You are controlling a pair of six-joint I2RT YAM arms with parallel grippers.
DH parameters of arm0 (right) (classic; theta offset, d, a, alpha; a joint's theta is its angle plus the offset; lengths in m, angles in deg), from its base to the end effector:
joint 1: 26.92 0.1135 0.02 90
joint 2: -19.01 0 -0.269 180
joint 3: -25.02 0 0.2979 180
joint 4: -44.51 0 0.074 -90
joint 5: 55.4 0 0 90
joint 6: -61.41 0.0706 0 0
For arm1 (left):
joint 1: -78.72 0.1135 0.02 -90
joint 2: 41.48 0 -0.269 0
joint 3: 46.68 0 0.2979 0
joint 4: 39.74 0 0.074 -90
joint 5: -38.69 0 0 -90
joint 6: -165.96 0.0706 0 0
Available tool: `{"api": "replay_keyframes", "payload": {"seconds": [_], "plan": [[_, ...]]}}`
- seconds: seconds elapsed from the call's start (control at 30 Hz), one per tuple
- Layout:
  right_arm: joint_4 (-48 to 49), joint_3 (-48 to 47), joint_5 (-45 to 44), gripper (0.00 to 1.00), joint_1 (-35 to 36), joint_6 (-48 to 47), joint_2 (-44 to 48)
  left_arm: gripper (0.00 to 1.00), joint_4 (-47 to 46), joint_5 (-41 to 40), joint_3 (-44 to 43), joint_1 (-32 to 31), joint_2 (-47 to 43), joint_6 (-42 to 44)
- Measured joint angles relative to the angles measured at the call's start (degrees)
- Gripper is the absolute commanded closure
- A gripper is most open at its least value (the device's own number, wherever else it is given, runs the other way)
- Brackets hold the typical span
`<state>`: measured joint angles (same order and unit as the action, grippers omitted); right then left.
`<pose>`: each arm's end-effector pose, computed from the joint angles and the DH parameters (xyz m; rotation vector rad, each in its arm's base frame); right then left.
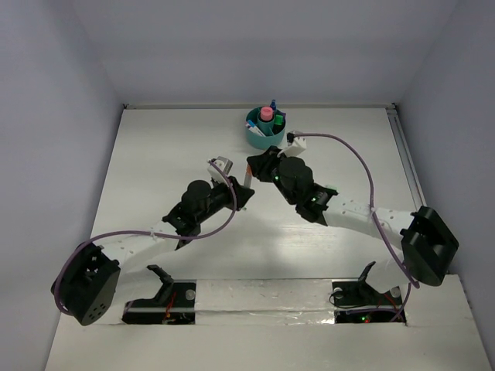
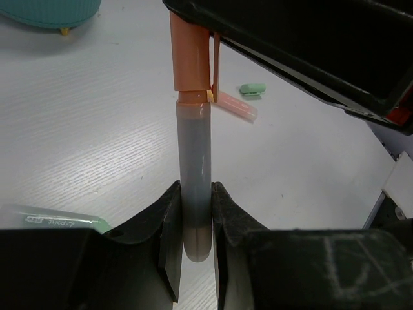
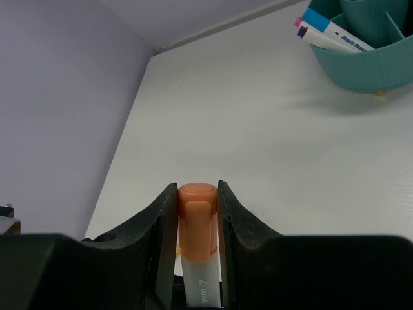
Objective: Sort the stationery into containers
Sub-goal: Close the pen cap on the pen.
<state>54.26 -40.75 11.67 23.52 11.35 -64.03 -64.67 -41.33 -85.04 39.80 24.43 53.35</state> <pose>0.2821 0.2983 0.2739 0.1485 1.7570 0.8316 0.2395 -0.2091 0.2147 0.3812 1.6613 -0.9574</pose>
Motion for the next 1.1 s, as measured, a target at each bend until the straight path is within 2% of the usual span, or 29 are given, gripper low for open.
{"api": "replay_keyframes", "payload": {"seconds": [0.23, 0.43, 0.77, 1.1], "plan": [[0.8, 0.7, 0.0, 1.00, 0.3, 0.0, -0.3, 1.00, 1.0, -0.1, 0.1, 0.0, -0.1, 0.0], [1.2, 3.5, 2.2, 1.00, 0.3, -1.0, 0.8, 1.00, 3.1, 0.5, 0.2, -0.3, -0.1, 0.0], [-5.5, 3.9, 6.1, 1.00, 0.3, -5.6, 7.3, 1.00, 1.6, 4.5, 0.4, -1.3, -1.1, 0.7], [-0.5, 8.0, 8.6, 1.00, 0.6, -2.6, 5.3, 1.00, 5.8, 4.6, 1.8, -1.2, -1.9, 0.7]]}}
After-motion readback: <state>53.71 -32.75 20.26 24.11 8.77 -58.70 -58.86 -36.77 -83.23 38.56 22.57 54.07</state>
